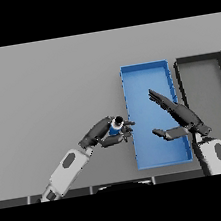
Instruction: Pick up the blue pipe and place it into the blue bin.
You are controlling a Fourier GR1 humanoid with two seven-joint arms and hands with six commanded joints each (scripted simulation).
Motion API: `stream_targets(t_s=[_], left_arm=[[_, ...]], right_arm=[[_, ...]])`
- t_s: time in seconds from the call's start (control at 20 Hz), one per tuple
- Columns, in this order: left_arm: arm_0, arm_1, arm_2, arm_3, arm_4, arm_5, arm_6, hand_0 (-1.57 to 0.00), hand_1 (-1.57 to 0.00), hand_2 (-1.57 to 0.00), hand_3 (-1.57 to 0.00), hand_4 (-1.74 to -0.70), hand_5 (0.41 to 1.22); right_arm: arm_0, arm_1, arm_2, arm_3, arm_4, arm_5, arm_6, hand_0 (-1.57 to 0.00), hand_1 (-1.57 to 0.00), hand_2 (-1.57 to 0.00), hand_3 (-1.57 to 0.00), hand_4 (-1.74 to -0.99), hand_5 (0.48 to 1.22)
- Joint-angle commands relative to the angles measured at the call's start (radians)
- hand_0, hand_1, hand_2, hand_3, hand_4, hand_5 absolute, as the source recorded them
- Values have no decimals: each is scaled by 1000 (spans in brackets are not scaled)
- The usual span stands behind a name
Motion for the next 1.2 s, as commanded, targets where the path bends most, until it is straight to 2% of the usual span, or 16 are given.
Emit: stream_targets(t_s=[0.0, 0.15, 0.25, 0.35, 0.55, 0.7, 1.0, 1.1, 1.15], left_arm=[[3, 5, 4, 1, 3, 0, 0, -1571, -1571, -1571, -1439, -1731, 1221], [2, 3, -6, -2, -7, 5, 8, -1571, -1571, -1571, -1438, -1732, 1221], [-9, 1, -6, 6, -12, 7, 14, -1571, -1571, -1571, -1436, -1732, 1221], [-16, -5, -4, 15, -8, 5, 12, -1571, -1571, -1571, -1436, -1732, 1221], [-20, -4, 0, 14, 1, 2, 10, -1571, -1571, -1571, -1441, -1731, 1221], [-17, -4, 4, 36, 12, -24, -40, -1571, -1571, -1571, -1484, -1731, 1221], [-38, -2, 9, 48, 35, -40, -8, -1571, -1571, -1571, -1509, -1731, 1221], [-30, 5, 5, 43, 45, -56, -16, -1571, -1571, -1571, -1450, -1723, 1221], [-37, 6, 14, 46, 68, -70, -10, -1571, -1571, -1571, -1474, -1720, 1221]], right_arm=[[-19, -14, 19, -23, -9, 17, 22, 1, 1, 1, 1, -1286, 520], [-108, -51, 52, -58, -81, 51, 100, 1, 1, 1, 1, -1301, 520], [-165, -50, 83, -74, -104, 51, 150, 1, 1, 1, 1, -1295, 522], [-218, -58, 103, -68, -122, 77, 170, 1, 1, 1, 1, -1300, 529], [-326, -26, 161, -16, -103, 123, 192, 1, 1, 1, 1, -1282, 530], [-379, 14, 202, 16, -103, 141, 214, 1, 1, 1, 1, -1251, 535], [-477, 94, 242, 106, -84, 134, 272, 1, 1, -9, 1, -1223, 512], [-502, 106, 248, 136, -83, 155, 266, 1, -13, -42, 1, -1231, 512], [-520, 118, 252, 158, -81, 163, 268, -14, -36, -68, -11, -1241, 516]])
